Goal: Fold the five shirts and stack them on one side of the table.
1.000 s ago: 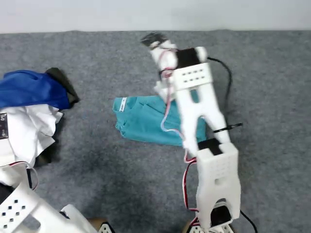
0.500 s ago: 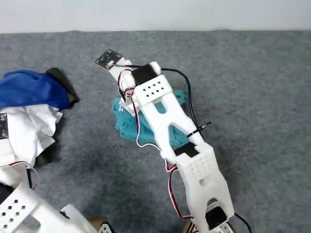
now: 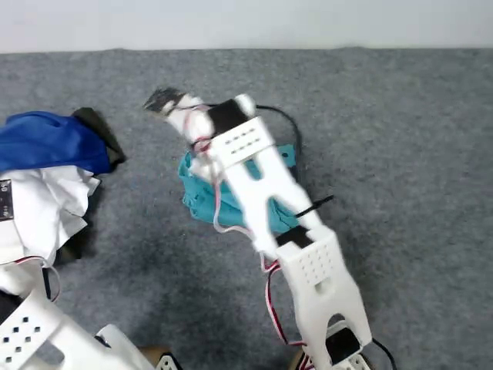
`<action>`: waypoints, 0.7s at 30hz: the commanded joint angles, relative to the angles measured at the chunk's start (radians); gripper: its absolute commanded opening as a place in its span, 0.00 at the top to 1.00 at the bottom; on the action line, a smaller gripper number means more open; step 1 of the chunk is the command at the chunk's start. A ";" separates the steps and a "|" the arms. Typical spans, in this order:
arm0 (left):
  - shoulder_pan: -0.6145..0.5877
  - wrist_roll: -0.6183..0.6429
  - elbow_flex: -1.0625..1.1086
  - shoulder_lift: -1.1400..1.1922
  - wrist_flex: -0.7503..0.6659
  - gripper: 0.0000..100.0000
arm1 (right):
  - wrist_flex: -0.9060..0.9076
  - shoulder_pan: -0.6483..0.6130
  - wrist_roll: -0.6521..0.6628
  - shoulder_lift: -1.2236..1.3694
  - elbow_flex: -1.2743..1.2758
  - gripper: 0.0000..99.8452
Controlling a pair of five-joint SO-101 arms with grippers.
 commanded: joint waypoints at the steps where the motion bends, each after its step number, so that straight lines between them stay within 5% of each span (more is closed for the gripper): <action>1: 0.006 -0.005 -0.002 -0.014 -0.002 0.96 | 0.041 0.137 0.091 -0.054 -0.031 0.98; 10: 0.006 -0.005 -0.004 -0.014 -0.002 0.96 | -0.047 0.315 0.201 0.125 -0.021 0.99; 21: 0.002 -0.003 -0.002 -0.014 -0.002 0.96 | 0.044 0.028 0.190 0.191 -0.023 0.99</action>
